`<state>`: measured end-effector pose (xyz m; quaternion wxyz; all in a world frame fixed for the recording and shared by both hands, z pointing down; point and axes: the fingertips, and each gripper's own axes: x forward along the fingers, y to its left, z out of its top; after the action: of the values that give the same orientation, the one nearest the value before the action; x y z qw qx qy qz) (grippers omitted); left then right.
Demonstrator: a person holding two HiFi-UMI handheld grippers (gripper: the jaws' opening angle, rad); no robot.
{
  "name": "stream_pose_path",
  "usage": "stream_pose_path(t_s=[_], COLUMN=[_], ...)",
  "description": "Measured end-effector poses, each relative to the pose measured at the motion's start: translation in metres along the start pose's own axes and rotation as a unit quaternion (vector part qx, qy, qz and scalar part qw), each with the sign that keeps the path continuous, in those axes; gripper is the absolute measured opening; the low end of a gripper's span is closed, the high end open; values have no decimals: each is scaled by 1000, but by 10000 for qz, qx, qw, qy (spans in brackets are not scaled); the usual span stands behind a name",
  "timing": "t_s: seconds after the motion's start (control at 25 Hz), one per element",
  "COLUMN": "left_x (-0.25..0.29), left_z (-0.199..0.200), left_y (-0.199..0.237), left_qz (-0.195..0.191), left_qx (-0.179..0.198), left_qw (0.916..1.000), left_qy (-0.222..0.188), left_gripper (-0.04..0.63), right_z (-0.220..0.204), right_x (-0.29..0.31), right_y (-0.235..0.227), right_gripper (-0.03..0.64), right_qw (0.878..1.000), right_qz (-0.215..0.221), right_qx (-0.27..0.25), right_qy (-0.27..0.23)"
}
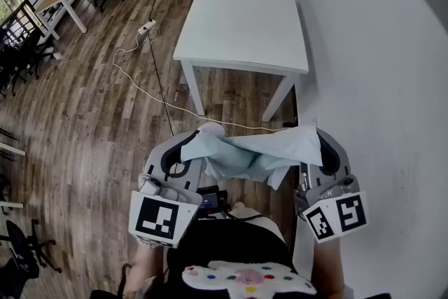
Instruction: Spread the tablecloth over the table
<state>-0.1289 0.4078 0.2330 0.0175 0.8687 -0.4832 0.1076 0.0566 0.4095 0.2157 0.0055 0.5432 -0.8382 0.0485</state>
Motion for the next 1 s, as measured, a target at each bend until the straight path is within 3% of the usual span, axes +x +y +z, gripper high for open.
stream_pose_path(t_s=[0.56,1.0], left_x=[5,-9], left_z=[8,29], left_y=[-7,-17], left_qz=[185,725], left_qx=[-48,39], left_qw=[9997,9964], left_qy=[-127,-444], left_gripper=[11,11], right_z=[7,41], right_x=[2,-21], right_y=[-9,-11], right_gripper=[31,31], right_qw=[9995,9967], right_qz=[170,562], right_qx=[165,18], right_qy=[-196,-590])
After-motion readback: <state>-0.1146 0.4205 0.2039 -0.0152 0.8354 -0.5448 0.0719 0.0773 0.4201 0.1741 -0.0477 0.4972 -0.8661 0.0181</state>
